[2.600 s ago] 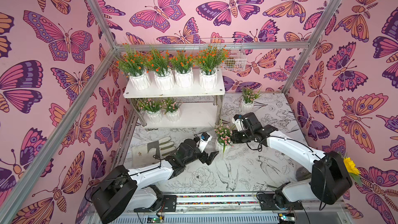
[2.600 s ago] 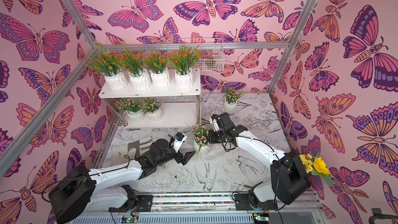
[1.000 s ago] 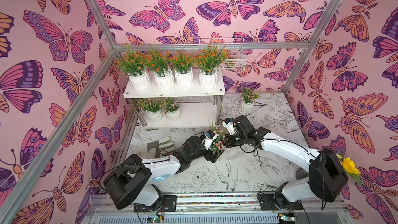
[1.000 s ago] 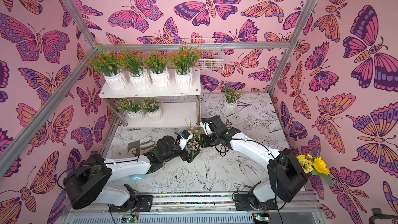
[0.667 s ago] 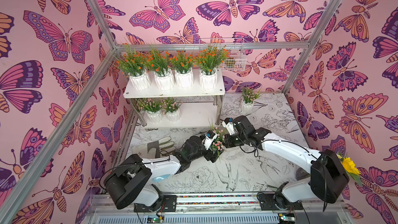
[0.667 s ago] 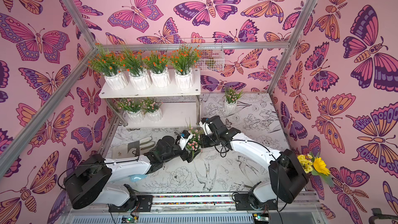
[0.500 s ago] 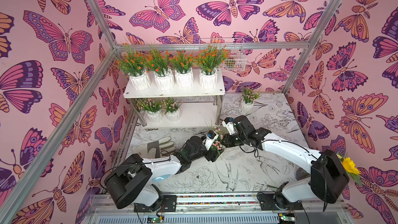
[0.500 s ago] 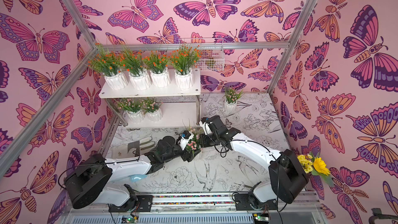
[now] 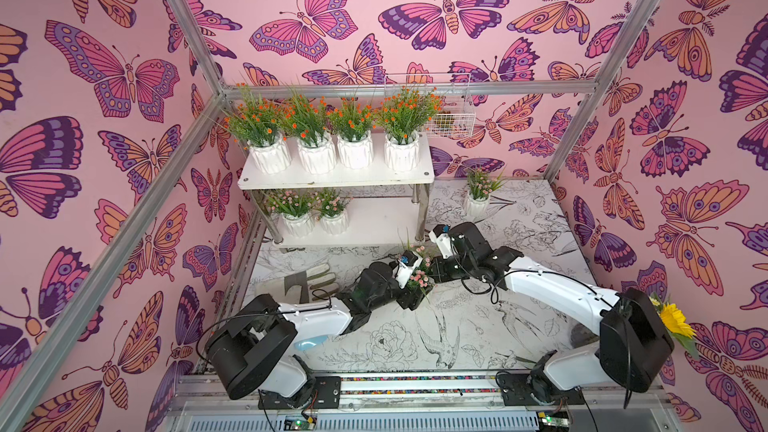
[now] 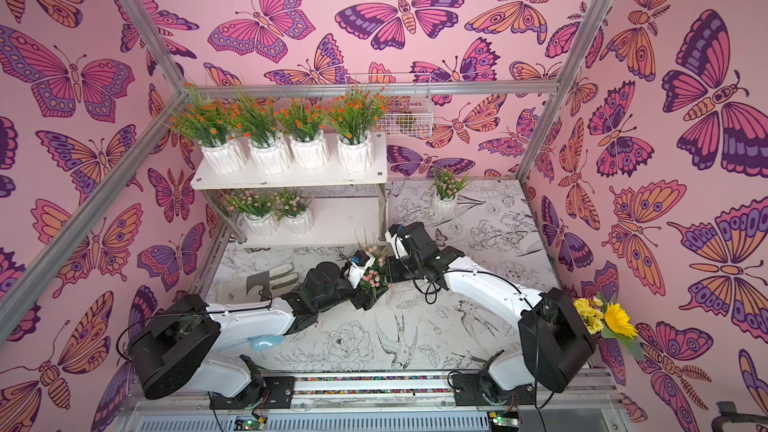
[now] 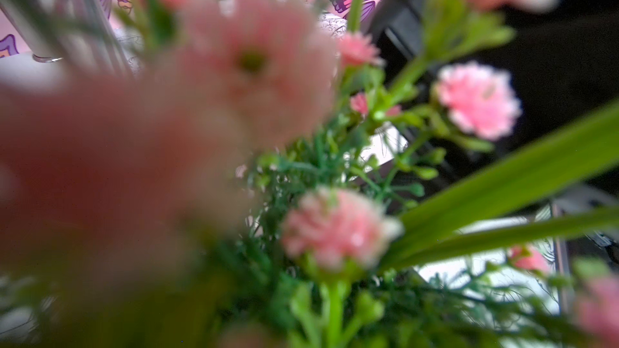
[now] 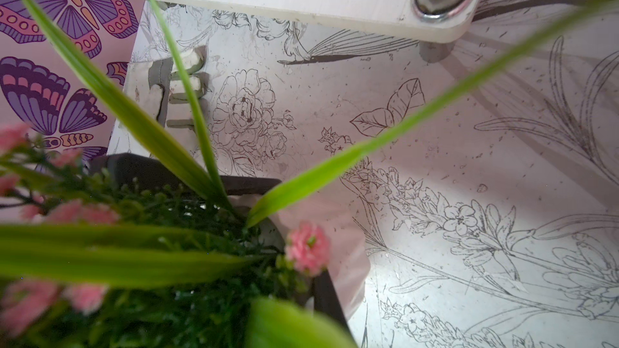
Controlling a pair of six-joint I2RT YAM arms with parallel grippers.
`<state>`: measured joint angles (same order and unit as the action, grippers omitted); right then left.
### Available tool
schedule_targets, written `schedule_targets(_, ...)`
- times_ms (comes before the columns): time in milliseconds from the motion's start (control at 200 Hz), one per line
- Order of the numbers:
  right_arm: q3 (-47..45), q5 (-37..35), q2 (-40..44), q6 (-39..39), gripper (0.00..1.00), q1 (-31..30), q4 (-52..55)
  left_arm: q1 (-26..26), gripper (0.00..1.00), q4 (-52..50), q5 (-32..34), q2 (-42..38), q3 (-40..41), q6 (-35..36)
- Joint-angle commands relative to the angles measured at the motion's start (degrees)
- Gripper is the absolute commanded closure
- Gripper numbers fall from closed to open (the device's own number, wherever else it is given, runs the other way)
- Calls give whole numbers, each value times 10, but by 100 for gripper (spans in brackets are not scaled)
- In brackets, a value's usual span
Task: Place the baby's breath potted plants on the rack by color
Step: Place the baby's breath potted plant on the rack.
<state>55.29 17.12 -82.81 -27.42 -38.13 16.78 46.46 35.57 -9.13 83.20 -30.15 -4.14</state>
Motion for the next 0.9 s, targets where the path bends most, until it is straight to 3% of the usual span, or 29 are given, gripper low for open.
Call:
schedule_targets(0, 2, -9, 24, -3, 90, 4, -3, -8, 32, -17, 73, 4, -3, -11)
schedule_targets(225, -9, -19, 43, -6, 81, 22, -2, -9, 33, -19, 89, -11, 4, -10)
schedule_targets(561, -25, -40, 74, -3, 79, 46, 17, -9, 33, -43, 130, -33, -2, -5)
schedule_targets(896, -57, -56, 116, 0, 79, 64, 34, -22, 33, -124, 195, -56, -69, 8)
